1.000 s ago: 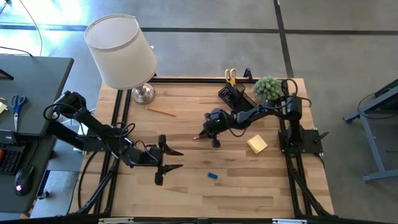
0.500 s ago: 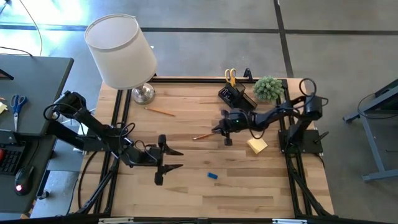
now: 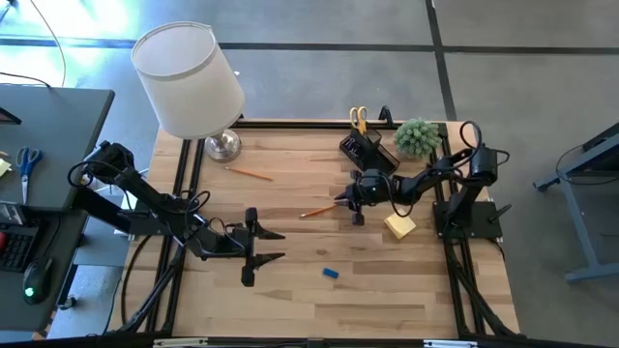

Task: Pick and place office supplies into organizer
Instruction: Put the bottom orange pencil into the desk organizer

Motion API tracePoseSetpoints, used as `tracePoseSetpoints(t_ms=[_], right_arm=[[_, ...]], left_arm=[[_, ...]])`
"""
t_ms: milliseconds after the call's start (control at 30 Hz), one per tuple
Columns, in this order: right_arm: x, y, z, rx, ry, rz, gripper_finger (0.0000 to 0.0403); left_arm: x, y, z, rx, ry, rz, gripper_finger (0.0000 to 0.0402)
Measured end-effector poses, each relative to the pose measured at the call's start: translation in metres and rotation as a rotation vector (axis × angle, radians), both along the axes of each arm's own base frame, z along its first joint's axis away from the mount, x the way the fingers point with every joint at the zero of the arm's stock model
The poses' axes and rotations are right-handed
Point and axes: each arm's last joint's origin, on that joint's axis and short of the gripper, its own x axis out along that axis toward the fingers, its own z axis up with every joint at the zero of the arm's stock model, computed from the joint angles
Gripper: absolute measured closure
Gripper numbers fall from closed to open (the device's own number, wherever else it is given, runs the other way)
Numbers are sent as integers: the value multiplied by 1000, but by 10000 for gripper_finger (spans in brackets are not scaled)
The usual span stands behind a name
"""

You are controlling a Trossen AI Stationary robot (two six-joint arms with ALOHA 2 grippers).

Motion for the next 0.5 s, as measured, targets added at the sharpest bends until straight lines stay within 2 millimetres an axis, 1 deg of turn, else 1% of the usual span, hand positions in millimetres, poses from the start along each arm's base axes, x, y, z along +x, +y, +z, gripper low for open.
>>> tracePoseSetpoints(t_ms=[333,500], right_arm=[[-4,1,-6,7,73,8,339],[-4,1,-6,-17,76,3,339]], left_arm=[[0,0,0,0,3,0,213],[0,0,0,0,3,0,213]])
